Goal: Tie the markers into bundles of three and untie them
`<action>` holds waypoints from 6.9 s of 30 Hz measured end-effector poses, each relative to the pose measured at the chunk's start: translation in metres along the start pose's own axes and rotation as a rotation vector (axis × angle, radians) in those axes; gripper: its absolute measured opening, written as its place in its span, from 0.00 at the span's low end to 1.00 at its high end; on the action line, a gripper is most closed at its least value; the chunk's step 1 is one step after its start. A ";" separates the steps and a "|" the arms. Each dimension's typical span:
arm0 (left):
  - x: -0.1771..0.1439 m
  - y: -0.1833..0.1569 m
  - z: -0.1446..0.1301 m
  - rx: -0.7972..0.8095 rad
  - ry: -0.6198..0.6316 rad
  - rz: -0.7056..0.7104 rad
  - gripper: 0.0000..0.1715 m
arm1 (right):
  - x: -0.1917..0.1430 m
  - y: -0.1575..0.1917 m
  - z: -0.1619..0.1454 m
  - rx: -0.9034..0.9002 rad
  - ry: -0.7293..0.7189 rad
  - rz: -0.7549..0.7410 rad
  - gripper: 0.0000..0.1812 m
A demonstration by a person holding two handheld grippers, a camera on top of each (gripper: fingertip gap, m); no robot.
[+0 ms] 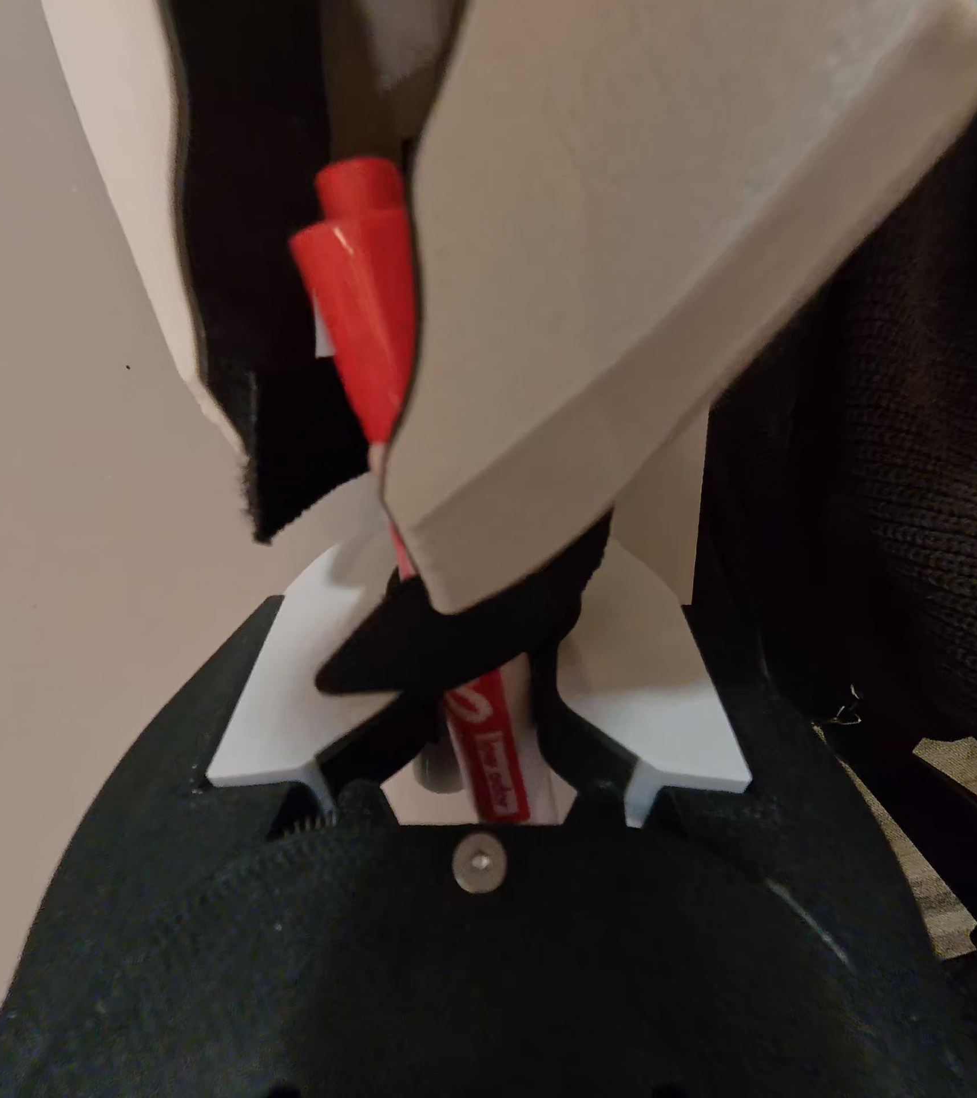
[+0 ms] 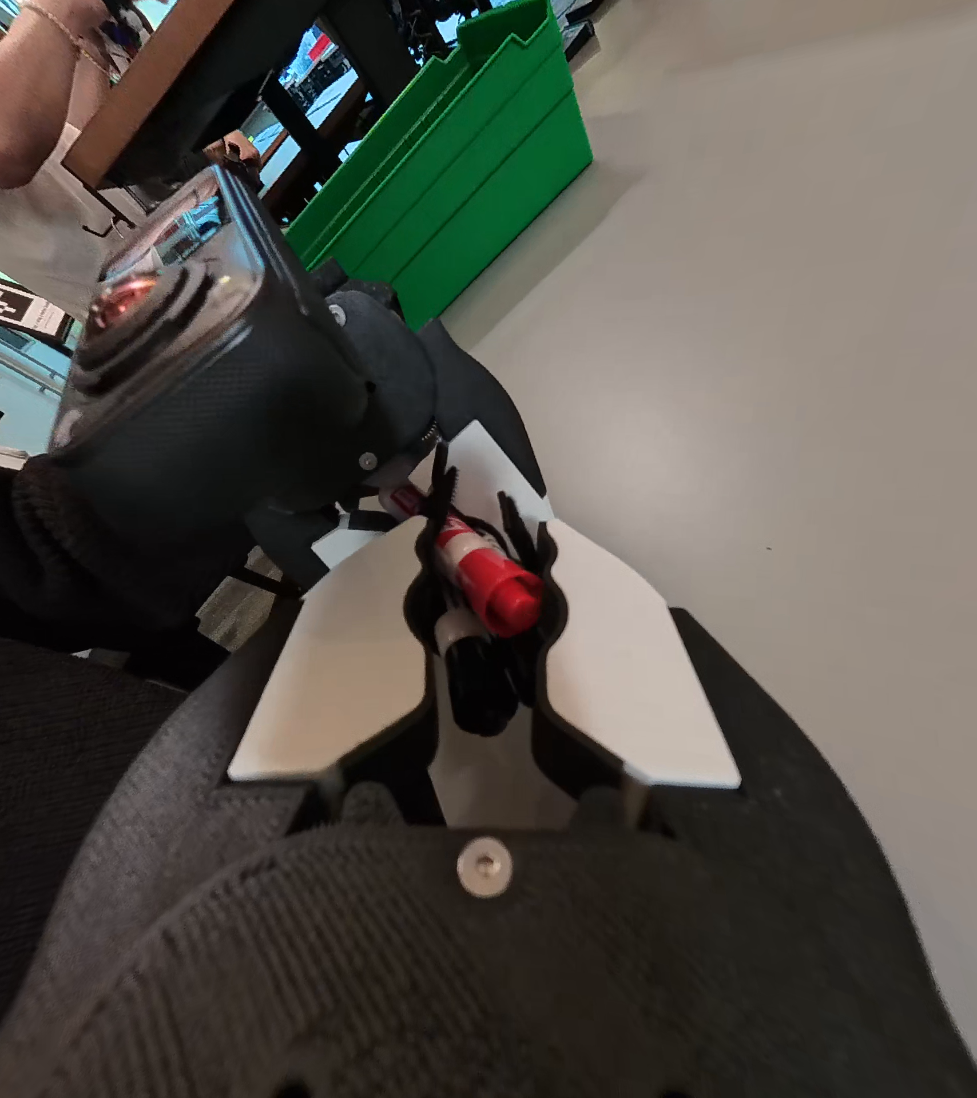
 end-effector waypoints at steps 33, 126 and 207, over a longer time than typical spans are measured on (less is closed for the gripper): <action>-0.026 0.023 -0.035 -0.116 -0.096 0.053 0.25 | -0.031 -0.023 -0.037 -0.090 0.059 -0.348 0.57; -0.002 -0.009 0.002 -0.111 0.109 0.088 0.26 | -0.032 0.006 -0.007 -0.471 0.053 -0.039 0.14; -0.025 -0.007 -0.058 -0.260 0.168 0.239 0.25 | -0.056 -0.050 0.028 -0.292 -0.115 -0.447 0.02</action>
Point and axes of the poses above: each gripper's, where its closed fingertips meet, x out along the fingers, z out of its top, y = z × x across the jaws, the point moved 9 cm from there along -x, back along the fingers, and after that the axes turned 8 degrees about x, right-handed, at the moved point
